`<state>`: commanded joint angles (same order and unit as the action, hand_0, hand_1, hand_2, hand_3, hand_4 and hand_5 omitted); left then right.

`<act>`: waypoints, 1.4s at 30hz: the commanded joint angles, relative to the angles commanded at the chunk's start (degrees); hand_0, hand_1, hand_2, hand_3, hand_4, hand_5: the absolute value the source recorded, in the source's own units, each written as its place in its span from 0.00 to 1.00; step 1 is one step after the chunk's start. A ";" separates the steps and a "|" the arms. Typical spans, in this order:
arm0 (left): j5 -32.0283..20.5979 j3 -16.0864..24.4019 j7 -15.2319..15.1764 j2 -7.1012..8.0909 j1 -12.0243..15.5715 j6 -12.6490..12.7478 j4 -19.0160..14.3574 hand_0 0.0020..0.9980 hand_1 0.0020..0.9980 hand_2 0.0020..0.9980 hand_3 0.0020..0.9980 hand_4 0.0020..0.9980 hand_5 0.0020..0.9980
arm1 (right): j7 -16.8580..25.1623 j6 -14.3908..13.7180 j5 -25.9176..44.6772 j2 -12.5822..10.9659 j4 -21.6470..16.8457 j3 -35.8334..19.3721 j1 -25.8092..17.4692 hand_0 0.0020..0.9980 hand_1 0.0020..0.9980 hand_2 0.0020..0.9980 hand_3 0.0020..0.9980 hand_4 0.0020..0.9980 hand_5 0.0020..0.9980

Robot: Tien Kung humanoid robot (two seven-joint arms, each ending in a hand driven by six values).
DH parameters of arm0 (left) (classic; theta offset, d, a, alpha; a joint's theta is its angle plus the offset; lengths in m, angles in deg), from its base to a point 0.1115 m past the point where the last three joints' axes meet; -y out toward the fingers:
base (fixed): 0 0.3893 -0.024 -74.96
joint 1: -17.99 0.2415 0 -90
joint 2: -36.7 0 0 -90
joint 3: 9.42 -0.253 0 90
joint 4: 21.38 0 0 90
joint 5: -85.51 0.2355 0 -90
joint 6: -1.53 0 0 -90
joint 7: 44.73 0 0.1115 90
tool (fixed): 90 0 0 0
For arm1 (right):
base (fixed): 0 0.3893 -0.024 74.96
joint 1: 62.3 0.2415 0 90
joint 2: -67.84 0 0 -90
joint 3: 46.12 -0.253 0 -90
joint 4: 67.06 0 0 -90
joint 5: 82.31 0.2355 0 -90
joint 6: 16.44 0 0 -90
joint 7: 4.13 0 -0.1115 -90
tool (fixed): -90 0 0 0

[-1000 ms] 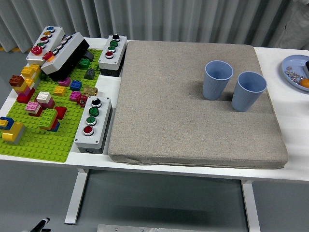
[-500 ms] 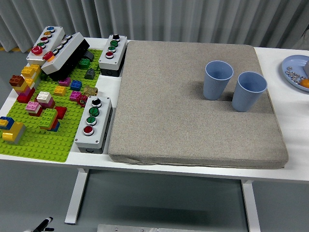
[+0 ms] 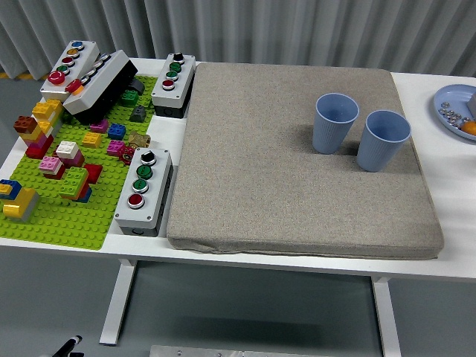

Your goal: Pick cup pour cup place

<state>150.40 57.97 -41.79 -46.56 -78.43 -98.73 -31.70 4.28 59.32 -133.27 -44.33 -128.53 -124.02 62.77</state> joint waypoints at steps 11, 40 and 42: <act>0.12 0.14 -0.03 0.21 -0.18 0.06 0.00 0.85 0.81 0.89 0.79 0.64 0.99 | -1.33 0.50 7.03 0.95 0.44 1.05 0.86 0.93 0.83 0.82 0.86 0.80 0.80; 0.08 -0.84 0.07 -0.75 -0.45 -0.17 0.00 0.85 0.81 0.89 0.79 0.64 0.98 | 15.73 -12.66 2.96 12.72 5.47 -2.33 0.38 0.95 0.85 0.87 0.86 0.81 1.00; 0.10 -0.84 0.11 -0.76 -0.44 -0.20 0.00 0.85 0.81 0.89 0.79 0.64 0.99 | 15.14 -12.13 2.98 12.74 5.51 -2.43 0.20 0.95 0.85 0.87 0.86 0.81 1.00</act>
<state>150.49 57.12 -41.68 -47.32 -78.87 -98.93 -31.70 19.42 47.19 -130.30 -31.59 -123.02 -126.45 62.98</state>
